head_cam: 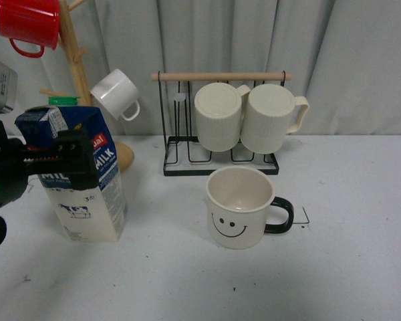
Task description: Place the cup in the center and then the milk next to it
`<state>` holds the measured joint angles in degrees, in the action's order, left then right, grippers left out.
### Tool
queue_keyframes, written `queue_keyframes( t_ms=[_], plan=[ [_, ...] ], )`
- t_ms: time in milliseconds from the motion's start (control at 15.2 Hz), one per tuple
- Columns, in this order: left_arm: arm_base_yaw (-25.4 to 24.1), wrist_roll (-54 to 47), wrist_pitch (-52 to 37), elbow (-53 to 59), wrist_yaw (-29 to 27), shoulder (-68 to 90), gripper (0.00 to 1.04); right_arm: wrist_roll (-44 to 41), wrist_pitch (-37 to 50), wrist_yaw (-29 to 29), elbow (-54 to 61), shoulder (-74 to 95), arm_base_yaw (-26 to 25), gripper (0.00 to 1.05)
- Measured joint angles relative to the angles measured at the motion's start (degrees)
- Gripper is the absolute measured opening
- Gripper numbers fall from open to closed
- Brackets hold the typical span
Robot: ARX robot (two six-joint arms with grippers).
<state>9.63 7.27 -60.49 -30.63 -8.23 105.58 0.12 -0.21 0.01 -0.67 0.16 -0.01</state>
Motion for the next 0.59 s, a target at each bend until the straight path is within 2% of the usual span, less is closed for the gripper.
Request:
queue_keyframes(
  t_ms=[66, 263, 395, 593],
  plan=[
    [0.11, 0.04, 0.02, -2.03, -0.35, 0.55, 0.98, 0.00, 0.00, 0.00, 0.00, 0.00, 0.00, 0.98],
    [2.62, 0.26, -0.26, -2.49, -1.16, -0.20, 0.68, 0.00, 0.02, -0.02, -0.02, 0.00, 0.00, 0.98],
    [2.64, 0.28, -0.44, -2.47, -1.16, -0.22, 0.47, 0.00, 0.00, 0.00, -0.02, 0.00, 0.00, 0.98],
    [2.97, 1.22, 0.20, -2.36, -1.53, -0.44, 0.22, 0.00, 0.00, 0.00, 0.00, 0.00, 0.00, 0.98]
  ],
)
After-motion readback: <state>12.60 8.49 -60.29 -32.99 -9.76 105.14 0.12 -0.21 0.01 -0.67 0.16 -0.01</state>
